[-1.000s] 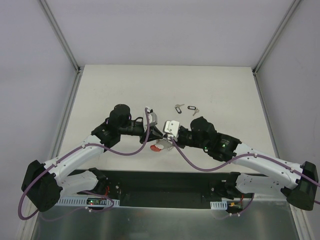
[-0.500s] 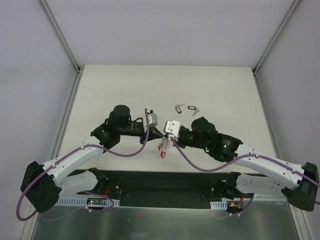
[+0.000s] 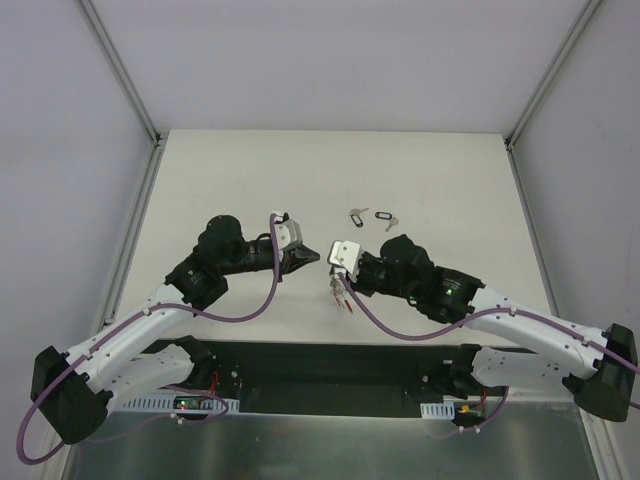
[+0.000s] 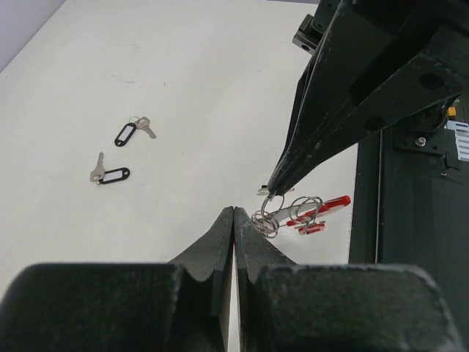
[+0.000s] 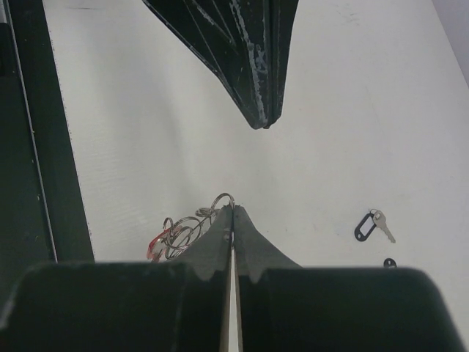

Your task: Put the keys on the keyring

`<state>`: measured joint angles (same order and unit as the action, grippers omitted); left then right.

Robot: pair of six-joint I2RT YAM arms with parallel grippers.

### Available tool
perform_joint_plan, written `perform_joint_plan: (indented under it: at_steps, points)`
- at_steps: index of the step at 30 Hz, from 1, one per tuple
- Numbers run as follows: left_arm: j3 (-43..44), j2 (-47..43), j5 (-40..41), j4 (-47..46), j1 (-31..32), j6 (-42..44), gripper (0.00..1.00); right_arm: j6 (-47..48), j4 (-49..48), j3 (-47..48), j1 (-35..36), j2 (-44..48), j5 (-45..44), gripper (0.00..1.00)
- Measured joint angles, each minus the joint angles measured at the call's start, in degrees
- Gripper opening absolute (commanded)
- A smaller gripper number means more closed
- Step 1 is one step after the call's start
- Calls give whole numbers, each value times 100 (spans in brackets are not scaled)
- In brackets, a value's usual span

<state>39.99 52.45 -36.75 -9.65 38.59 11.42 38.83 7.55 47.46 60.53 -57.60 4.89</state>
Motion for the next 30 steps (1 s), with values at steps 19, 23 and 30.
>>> perform_joint_plan:
  at_steps: [19, 23, 30]
  points:
    - [-31, 627, -1086, 319, -2, 400, 27, 26, 15, 50, 15, -68, 133, 1]
    - [37, 758, -1287, 321, 0, 411, 27, 52, 55, 127, 26, -52, 227, 1]
    - [90, 831, -1355, 358, -2, 402, 28, 94, 138, 164, 66, -50, 343, 1]
